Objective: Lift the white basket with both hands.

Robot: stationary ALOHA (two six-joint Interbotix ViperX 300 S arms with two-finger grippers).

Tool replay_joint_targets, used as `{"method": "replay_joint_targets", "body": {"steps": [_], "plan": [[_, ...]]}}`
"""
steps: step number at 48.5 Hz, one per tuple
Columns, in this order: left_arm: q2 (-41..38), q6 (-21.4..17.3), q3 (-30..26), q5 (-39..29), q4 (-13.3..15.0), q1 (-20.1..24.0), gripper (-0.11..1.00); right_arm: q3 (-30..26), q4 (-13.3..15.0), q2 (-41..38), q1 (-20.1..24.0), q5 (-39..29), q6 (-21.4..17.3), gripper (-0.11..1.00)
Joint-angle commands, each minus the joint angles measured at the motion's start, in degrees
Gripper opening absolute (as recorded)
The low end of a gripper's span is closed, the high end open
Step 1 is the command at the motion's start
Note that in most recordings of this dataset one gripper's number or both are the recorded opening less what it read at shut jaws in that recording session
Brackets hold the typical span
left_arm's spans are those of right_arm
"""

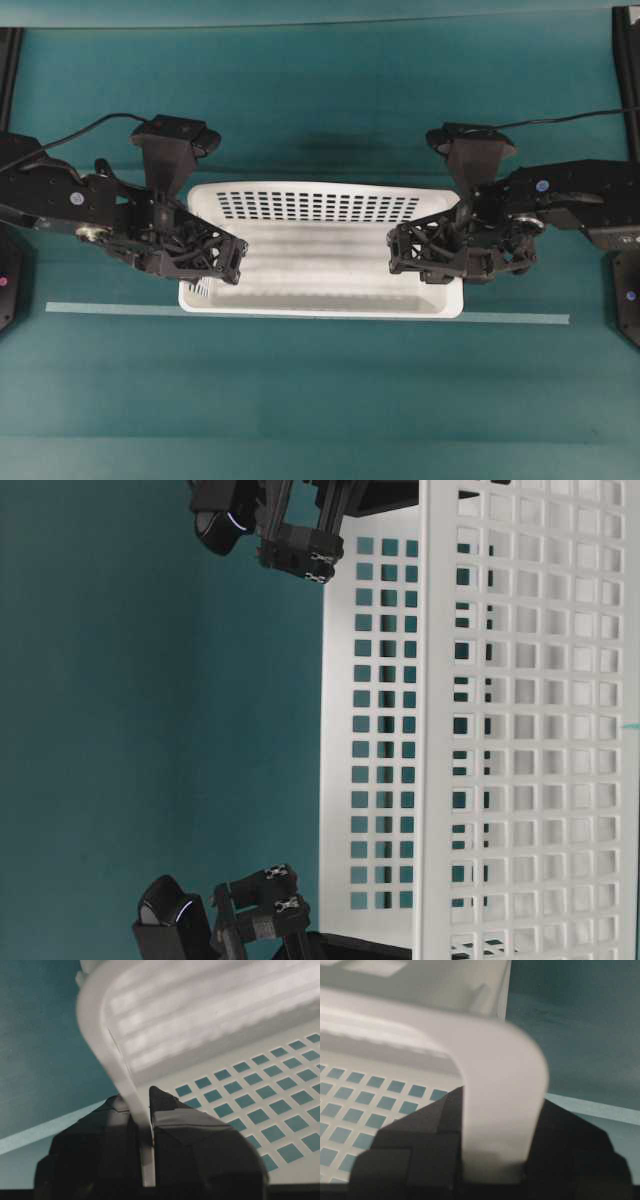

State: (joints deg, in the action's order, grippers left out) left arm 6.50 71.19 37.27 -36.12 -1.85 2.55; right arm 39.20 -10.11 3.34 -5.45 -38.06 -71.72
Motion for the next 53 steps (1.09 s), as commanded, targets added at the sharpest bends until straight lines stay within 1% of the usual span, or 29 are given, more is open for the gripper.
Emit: {"method": "replay_joint_targets", "body": {"steps": [1, 12, 16, 21, 26, 28, 29, 31, 35, 39, 40, 42, 45, 53], "plan": [[-1.0, -0.7, -0.5, 1.9, -0.4, -0.4, -0.04, -0.1, 0.3, -1.4, 0.5, 1.7, 4.7, 0.18], [-1.0, -0.7, 0.0, 4.6, -0.3, -0.4, -0.04, 0.4, 0.3, -1.6, 0.2, 3.0, 4.7, 0.19], [-1.0, -0.7, 0.4, 5.4, -0.3, -0.4, -0.02, 0.8, 0.3, -1.6, -0.1, 3.3, 4.7, 0.19], [-0.9, -0.6, 0.6, 5.6, -0.3, -0.1, 0.03, 1.1, 0.3, -1.6, -0.4, 3.9, 4.7, 0.27], [-0.9, -0.6, 0.6, 5.6, -0.3, 0.2, 0.16, 1.1, 0.4, -1.6, -1.1, 4.7, 4.7, 0.41], [-0.9, -0.6, 0.6, 5.6, -0.3, 0.3, 0.23, 1.1, 0.4, -1.6, -1.4, 4.8, 4.7, 0.48], [-0.9, -0.6, 0.6, 5.6, -0.3, 0.3, 0.27, 1.1, 0.5, -1.6, -1.5, 4.9, 4.7, 0.54], [-1.0, -0.7, 0.5, 5.6, -0.4, 0.3, 0.38, 1.1, 0.6, -1.6, -1.8, 4.9, 4.7, 0.62], [-1.0, -0.8, 0.5, 5.6, -0.3, 0.4, 0.62, 1.1, 0.9, -1.6, -2.0, 5.0, 5.0, 0.75], [-0.9, -1.0, 0.6, 5.6, -0.4, 0.4, 0.85, 1.2, 0.9, -1.6, -2.0, 5.1, 5.4, 0.86], [-1.0, -1.1, 0.6, 5.6, -0.3, 0.4, 0.88, 1.2, 1.0, -1.6, -2.0, 5.1, 5.4, 0.88], [-1.0, -1.1, 0.6, 5.7, -0.4, 0.4, 0.9, 1.2, 1.0, -1.6, -2.1, 5.1, 5.4, 0.9], [-1.0, -1.1, 0.6, 5.9, -0.3, 0.4, 0.89, 1.2, 1.0, -1.6, -2.4, 5.1, 5.4, 0.93], [-0.8, -1.1, 0.7, 6.2, -0.3, 0.8, 0.89, 1.2, 0.9, -1.4, -2.9, 4.9, 5.4, 0.94]]}}
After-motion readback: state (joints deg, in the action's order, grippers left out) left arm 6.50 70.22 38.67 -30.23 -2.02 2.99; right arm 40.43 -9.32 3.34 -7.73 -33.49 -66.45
